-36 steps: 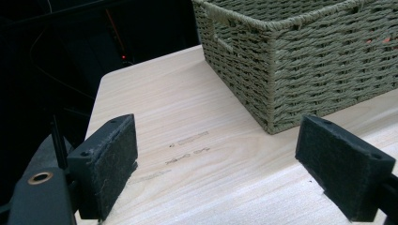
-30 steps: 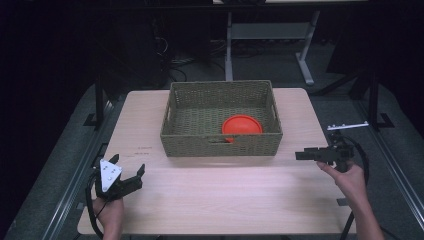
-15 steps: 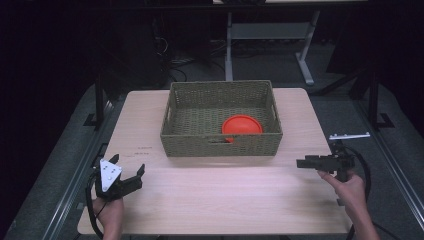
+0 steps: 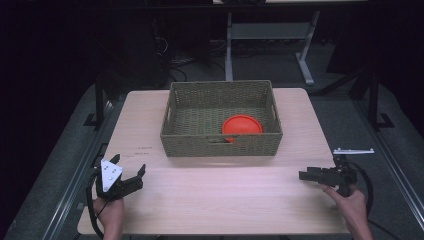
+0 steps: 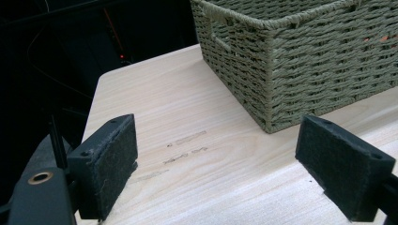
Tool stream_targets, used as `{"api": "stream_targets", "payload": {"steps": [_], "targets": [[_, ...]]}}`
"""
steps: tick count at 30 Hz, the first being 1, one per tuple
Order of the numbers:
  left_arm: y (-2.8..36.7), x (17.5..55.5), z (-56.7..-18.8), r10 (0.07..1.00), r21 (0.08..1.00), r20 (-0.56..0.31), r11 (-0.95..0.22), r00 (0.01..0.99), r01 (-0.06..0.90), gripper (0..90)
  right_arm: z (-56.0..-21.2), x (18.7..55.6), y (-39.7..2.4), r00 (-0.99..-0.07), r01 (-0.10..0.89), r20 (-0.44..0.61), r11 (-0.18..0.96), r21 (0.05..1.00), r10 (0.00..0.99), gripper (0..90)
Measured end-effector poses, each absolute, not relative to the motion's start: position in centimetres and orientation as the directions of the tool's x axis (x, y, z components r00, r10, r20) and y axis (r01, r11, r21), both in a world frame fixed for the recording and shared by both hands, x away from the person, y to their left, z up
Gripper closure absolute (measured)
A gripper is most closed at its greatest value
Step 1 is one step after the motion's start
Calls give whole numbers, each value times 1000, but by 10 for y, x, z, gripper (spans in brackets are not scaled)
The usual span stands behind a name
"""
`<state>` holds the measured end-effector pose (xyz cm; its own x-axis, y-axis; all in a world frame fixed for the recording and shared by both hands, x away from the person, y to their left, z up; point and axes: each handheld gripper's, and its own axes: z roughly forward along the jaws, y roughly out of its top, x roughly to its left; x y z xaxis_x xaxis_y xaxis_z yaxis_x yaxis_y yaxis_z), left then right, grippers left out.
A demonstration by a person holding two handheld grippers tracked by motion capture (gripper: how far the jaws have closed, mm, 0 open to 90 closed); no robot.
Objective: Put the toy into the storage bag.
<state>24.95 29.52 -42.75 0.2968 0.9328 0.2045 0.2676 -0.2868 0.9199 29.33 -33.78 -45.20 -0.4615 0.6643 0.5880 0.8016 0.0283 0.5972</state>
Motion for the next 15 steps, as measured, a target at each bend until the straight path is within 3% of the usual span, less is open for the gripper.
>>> {"api": "stream_targets", "payload": {"steps": [15], "targets": [[300,248,-428,941,924,187,-267,282,275,127,-466,264,-343,-455,791,607,-17,612,652,231]]}}
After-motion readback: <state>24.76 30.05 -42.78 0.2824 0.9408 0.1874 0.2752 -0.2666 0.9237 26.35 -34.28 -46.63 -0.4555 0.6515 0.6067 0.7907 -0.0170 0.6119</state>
